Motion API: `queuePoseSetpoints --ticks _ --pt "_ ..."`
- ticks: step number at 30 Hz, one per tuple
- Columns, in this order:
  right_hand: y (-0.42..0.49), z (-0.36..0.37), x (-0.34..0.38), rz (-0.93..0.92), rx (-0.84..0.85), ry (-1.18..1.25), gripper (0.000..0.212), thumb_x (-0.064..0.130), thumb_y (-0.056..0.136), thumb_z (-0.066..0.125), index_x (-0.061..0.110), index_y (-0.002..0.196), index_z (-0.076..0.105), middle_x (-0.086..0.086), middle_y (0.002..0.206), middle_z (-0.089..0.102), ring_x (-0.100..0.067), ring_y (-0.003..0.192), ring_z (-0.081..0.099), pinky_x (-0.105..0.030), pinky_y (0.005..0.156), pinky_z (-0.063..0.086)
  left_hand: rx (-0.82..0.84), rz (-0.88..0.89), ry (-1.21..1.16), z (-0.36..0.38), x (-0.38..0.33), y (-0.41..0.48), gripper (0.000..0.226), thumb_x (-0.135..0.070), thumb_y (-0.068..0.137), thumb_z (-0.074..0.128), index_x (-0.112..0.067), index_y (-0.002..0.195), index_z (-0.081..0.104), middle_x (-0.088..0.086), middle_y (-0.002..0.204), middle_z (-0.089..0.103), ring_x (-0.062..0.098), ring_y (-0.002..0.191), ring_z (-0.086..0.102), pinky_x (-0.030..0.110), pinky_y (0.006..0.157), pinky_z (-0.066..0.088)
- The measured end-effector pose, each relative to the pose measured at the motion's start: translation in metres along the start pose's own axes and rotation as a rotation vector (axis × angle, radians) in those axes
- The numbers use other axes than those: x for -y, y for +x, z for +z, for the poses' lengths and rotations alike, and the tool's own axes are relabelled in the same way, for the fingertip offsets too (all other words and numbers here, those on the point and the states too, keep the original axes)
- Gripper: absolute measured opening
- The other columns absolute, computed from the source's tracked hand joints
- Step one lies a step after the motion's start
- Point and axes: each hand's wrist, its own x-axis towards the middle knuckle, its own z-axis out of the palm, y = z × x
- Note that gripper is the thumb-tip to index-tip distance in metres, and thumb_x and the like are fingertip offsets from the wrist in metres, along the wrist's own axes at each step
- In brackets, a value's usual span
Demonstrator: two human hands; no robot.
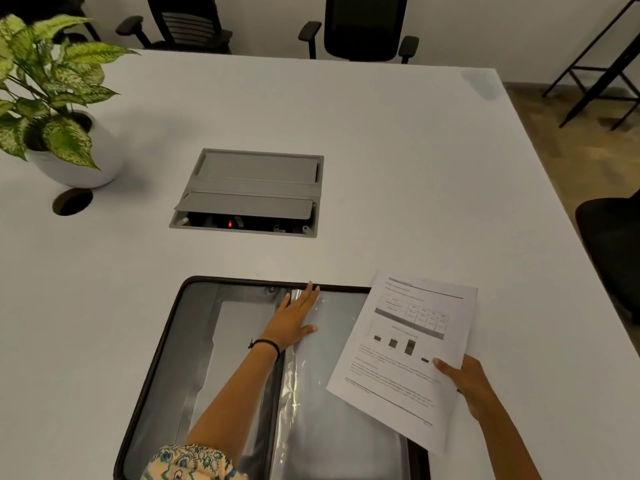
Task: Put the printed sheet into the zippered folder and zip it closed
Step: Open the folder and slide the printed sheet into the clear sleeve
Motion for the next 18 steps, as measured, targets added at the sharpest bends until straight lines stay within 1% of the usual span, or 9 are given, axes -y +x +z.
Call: queuePoseSetpoints --ticks 3,6,8,10,11,13,16,18 --pt "0.008 0.001 0.012 -0.02 -0.034 0.006 0.046 0.006 0.083 0.065 0.005 0.127 0.05 -0.019 0.123 0.06 -0.027 0.097 0.058 -0.04 0.086 0.047 -0.068 0.014 -0.021 0.008 0.002 -0.003 0.081 -0.035 0.093 0.054 -0.023 0.15 -0.003 -0.008 0.156 -0.013 0.011 0.146 0.013 0.031 0.118 -0.004" --pt "0.016 0.004 0.025 -0.045 -0.063 0.022 0.046 0.006 0.083 0.065 0.004 0.127 0.05 -0.019 0.125 0.059 -0.029 0.101 0.057 -0.044 0.09 0.047 -0.107 0.014 -0.059 0.01 0.001 -0.003 0.079 -0.034 0.092 0.055 -0.024 0.15 0.003 -0.007 0.159 0.002 0.011 0.146 0.014 0.024 0.116 -0.003" --pt "0.021 0.006 0.038 -0.071 -0.089 0.046 0.046 0.006 0.083 0.065 0.003 0.127 0.049 -0.021 0.126 0.058 -0.032 0.105 0.057 -0.047 0.094 0.046 -0.149 0.008 -0.1 0.01 0.0 -0.005 0.075 -0.032 0.091 0.057 -0.024 0.15 0.01 -0.007 0.158 0.014 0.013 0.145 0.018 0.022 0.116 0.0" --pt "0.026 0.01 0.053 -0.108 -0.11 0.076 0.047 0.007 0.083 0.065 0.003 0.127 0.049 -0.02 0.126 0.057 -0.031 0.108 0.056 -0.045 0.096 0.044 -0.173 -0.008 -0.143 0.011 0.001 -0.007 0.069 -0.029 0.092 0.057 -0.024 0.149 0.018 -0.006 0.156 0.026 0.017 0.145 0.021 0.026 0.119 0.004" --pt "0.028 0.013 0.061 -0.127 -0.122 0.092 0.047 0.007 0.083 0.065 0.003 0.127 0.049 -0.019 0.126 0.057 -0.029 0.108 0.056 -0.043 0.097 0.044 -0.173 -0.022 -0.166 0.011 0.001 -0.008 0.067 -0.028 0.092 0.057 -0.025 0.148 0.021 -0.006 0.154 0.03 0.019 0.145 0.022 0.031 0.122 0.008" --pt "0.033 0.02 0.078 -0.157 -0.16 0.143 0.046 0.009 0.083 0.066 0.003 0.126 0.05 -0.018 0.126 0.057 -0.026 0.108 0.055 -0.04 0.098 0.043 -0.182 -0.046 -0.215 0.011 0.001 -0.009 0.061 -0.026 0.092 0.057 -0.025 0.146 0.028 -0.005 0.15 0.039 0.021 0.142 0.028 0.036 0.121 0.019" --pt "0.042 0.034 0.1 -0.19 -0.227 0.24 0.046 0.009 0.083 0.066 0.003 0.126 0.051 -0.017 0.128 0.056 -0.026 0.112 0.054 -0.042 0.103 0.041 -0.251 -0.054 -0.305 0.012 0.0 -0.009 0.056 -0.021 0.091 0.06 -0.023 0.141 0.037 -0.003 0.142 0.049 0.017 0.135 0.04 0.032 0.118 0.025" --pt "0.048 0.046 0.113 -0.211 -0.261 0.301 0.044 0.007 0.084 0.065 0.004 0.125 0.051 -0.017 0.127 0.057 -0.022 0.108 0.055 -0.036 0.098 0.042 -0.259 -0.05 -0.33 0.011 -0.001 -0.006 0.058 -0.021 0.089 0.062 -0.023 0.141 0.037 -0.003 0.143 0.048 0.015 0.133 0.041 0.031 0.118 0.024"
